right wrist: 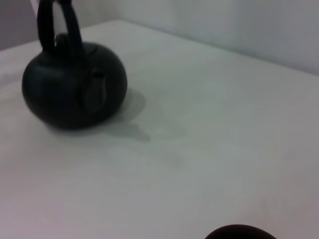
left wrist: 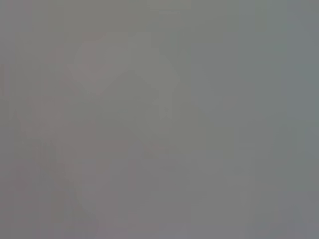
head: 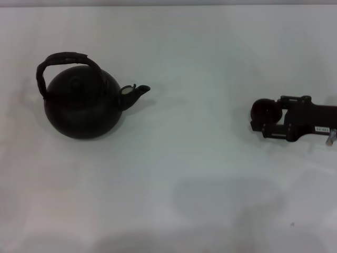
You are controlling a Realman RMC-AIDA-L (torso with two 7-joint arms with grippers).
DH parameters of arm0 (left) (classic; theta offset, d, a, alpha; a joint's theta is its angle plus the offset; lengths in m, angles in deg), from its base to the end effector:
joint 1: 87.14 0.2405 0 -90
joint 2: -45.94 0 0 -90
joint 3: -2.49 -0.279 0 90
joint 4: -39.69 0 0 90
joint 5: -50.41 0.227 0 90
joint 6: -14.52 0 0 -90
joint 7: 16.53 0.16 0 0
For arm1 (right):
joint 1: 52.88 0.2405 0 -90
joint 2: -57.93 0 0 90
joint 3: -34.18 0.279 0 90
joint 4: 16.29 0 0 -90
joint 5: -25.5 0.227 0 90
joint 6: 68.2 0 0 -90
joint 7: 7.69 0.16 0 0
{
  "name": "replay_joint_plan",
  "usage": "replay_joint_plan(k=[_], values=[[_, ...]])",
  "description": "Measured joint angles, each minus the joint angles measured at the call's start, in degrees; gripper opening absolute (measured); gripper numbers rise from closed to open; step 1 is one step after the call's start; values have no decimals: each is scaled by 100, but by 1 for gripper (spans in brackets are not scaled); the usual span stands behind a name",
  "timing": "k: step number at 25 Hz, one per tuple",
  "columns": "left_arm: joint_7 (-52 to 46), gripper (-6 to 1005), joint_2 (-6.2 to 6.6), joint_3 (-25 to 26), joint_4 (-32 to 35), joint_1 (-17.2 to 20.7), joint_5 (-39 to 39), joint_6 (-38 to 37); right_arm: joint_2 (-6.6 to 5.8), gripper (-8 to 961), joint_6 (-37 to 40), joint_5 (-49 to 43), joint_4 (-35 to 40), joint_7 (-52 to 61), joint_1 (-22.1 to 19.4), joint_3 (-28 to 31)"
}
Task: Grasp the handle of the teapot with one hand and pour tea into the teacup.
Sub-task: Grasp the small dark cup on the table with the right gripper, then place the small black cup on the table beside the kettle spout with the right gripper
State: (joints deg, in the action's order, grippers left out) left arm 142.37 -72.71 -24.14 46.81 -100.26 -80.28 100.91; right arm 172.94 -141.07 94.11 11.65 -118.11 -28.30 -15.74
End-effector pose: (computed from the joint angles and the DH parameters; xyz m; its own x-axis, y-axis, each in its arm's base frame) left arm -0.4205 0.2702 0.0566 0.6832 -0.2447 0.6880 0.7201 0.0694 -0.6903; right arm 0.3654 0.3346 -0.0434 0.8522 -0.4092 -0.3259 -0.5044 -0.8082 -0.3040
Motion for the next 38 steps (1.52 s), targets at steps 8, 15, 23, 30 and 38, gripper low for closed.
replay_joint_plan(k=[8, 15, 23, 30, 38], values=[[0, 877, -15, 0, -11, -31, 0, 0, 58, 716, -15, 60, 148, 473, 403, -44], [-12, 877, -26, 0, -51, -22, 0, 30, 118, 719, 138, 333, -24, 714, 794, -237], [-32, 878, -38, 0, -62, 25, 67, 50, 117, 723, 611, 1178, -68, 781, 852, -1550], [-42, 878, -35, 0, -62, 36, 166, 54, 118, 726, 880, 1401, -52, 776, 847, -2183], [-44, 878, -35, 0, -62, 47, 186, 54, 117, 730, 1267, 1782, 211, 757, 819, -3160]])
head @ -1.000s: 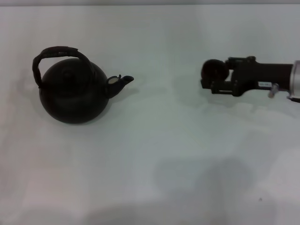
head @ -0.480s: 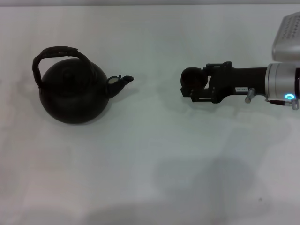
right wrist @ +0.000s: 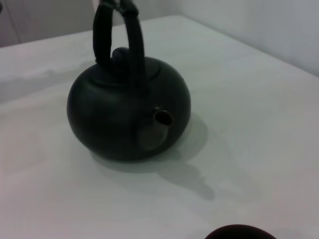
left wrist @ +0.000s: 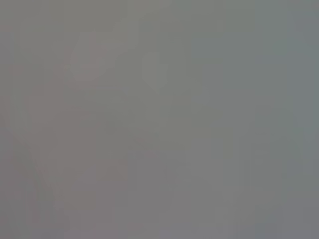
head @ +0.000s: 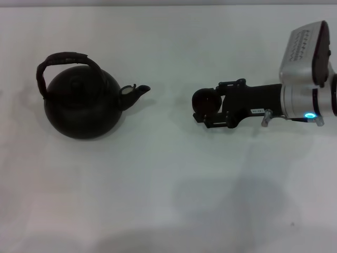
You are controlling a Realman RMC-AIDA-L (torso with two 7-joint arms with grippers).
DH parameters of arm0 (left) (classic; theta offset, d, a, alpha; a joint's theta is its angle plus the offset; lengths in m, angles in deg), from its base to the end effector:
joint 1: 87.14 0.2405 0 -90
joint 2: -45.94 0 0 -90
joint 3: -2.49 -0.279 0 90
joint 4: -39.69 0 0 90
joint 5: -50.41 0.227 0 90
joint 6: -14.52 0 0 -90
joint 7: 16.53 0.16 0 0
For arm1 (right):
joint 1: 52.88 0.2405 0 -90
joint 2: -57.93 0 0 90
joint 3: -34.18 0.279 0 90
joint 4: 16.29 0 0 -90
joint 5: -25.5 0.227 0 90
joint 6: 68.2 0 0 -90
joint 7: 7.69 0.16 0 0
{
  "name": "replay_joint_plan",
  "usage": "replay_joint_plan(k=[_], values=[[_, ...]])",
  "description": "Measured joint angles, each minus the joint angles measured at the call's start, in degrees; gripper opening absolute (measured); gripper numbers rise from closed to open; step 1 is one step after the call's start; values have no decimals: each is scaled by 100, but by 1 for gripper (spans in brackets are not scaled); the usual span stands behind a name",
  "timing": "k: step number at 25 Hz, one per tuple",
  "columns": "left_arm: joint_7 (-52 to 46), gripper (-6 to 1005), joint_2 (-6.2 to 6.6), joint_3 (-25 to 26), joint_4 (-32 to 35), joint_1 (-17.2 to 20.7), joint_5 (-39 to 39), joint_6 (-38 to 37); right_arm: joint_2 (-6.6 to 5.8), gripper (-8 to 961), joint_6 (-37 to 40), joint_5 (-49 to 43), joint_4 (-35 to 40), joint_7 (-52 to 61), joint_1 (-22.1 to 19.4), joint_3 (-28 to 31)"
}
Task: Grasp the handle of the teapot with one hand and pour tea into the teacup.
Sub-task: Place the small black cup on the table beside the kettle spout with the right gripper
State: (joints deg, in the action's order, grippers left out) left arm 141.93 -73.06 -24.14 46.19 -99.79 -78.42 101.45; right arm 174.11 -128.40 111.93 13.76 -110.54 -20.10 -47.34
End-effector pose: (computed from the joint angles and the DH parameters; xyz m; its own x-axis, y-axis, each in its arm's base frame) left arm -0.4184 0.2659 0.0471 0.6719 -0.2297 0.7041 0.7294 0.0405 -0.6829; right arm 0.2819 0.3776 -0.1052 0.9231 -0.3057 -0.2332 -0.3585 -0.9036 -0.2345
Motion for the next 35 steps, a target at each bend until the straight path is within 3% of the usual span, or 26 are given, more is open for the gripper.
replay_joint_plan(k=[16, 35], values=[[3, 878, 0, 0, 0, -6, -2, -38, 1, 737, 464, 337, 177, -32, 17, -913], [27, 865, 8, 0, 0, -10, 7, -46, 0, 746, 695, 357, 185, -8, 14, -1164]])
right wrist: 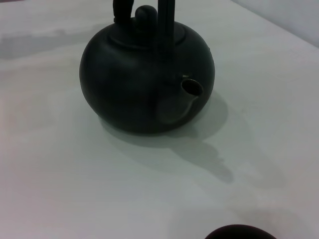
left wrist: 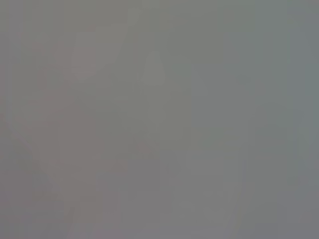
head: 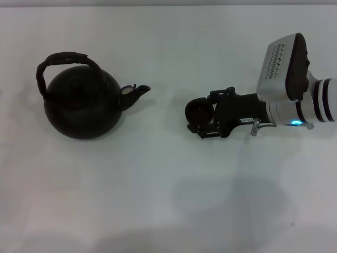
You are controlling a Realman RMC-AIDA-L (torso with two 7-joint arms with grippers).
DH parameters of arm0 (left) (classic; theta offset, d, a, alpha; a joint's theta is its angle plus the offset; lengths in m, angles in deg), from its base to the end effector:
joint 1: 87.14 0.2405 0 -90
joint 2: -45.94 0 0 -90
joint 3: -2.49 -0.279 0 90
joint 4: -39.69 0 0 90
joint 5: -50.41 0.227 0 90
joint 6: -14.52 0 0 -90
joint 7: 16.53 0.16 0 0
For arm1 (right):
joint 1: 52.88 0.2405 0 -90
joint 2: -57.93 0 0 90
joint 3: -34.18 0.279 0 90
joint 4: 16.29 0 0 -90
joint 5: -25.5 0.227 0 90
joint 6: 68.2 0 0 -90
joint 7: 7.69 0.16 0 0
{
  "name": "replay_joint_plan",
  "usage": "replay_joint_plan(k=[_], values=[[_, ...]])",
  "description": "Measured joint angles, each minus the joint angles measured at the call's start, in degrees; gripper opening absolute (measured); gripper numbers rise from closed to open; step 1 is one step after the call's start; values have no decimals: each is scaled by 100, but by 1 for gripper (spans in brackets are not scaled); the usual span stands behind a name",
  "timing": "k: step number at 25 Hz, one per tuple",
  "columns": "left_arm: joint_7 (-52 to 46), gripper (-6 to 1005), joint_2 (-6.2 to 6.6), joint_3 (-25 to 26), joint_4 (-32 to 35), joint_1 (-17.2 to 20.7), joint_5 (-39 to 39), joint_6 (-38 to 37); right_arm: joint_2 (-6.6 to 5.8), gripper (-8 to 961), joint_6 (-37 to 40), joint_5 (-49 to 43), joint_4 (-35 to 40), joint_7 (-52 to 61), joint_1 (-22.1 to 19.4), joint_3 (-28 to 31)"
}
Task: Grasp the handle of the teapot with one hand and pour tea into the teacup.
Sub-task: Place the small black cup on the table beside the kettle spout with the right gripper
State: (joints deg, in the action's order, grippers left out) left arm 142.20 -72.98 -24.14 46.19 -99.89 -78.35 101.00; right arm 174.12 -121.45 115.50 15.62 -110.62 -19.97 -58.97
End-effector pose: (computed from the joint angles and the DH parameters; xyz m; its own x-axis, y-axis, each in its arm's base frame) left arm -0.4192 0.2670 0.0471 0.6770 -0.2233 0.7013 0.7255 0.0422 -0.6869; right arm 0.2769 0.3737 -0.1268 0.9606 -0.2408 -0.1385 -0.2694 -0.9294 -0.2524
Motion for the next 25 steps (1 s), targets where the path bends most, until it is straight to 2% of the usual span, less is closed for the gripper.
replay_joint_plan(k=[18, 25], values=[[0, 843, 0, 0, 10, 0, -1, 1, -2, 754, 98, -1, 0, 15, -23, 18], [0, 834, 10, 0, 18, 0, -1, 2, -40, 851, 14, 153, 0, 20, -22, 47]])
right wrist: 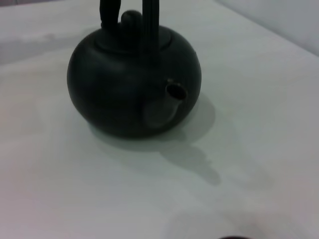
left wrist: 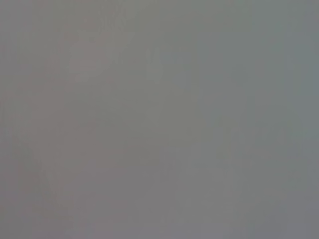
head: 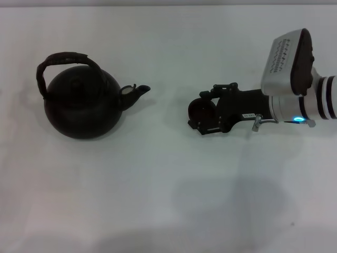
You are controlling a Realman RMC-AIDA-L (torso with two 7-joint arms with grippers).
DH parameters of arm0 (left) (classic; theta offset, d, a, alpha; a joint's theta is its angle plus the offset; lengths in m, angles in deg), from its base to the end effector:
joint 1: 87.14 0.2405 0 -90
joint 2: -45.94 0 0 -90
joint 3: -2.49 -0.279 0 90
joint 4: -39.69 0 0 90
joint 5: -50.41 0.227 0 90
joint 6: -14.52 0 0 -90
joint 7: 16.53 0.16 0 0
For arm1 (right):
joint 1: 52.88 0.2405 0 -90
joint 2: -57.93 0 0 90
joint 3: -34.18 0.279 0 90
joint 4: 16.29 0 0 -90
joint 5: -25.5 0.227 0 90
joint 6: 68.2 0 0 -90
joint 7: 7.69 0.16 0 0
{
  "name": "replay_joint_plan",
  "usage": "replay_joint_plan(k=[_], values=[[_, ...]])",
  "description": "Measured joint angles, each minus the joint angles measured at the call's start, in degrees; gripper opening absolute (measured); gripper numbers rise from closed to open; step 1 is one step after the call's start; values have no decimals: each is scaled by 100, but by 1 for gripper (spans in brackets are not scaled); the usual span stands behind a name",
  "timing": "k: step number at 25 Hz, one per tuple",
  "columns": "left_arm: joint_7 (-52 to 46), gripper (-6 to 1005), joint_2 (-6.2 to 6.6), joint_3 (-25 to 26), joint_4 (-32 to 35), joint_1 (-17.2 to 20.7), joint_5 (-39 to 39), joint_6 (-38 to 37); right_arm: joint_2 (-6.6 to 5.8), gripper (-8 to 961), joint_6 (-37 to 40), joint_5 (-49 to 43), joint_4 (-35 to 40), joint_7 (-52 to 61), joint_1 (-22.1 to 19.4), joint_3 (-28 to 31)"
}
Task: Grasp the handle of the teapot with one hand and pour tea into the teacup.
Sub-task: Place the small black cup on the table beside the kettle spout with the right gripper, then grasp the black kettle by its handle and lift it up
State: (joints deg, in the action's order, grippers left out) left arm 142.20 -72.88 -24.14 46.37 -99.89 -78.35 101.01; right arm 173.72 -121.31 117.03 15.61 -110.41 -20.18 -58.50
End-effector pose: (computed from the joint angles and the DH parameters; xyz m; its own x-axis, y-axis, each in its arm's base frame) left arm -0.4194 0.2673 0.0487 0.6797 -0.2255 0.6980 0.7226 0.0424 -0.6899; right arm 0.2776 0.3772 -0.1218 0.9520 -0.2587 -0.1636 -0.2951 -0.9177 -0.2659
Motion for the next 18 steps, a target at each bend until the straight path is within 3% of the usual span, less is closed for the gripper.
replay_joint_plan(k=[10, 18], values=[[9, 822, -1, 0, -12, 0, 0, -9, -39, 851, -236, 124, 128, -39, -65, 179], [-17, 812, -23, 0, -45, 60, 191, 89, -48, 852, -990, 135, 288, -184, -171, 984]])
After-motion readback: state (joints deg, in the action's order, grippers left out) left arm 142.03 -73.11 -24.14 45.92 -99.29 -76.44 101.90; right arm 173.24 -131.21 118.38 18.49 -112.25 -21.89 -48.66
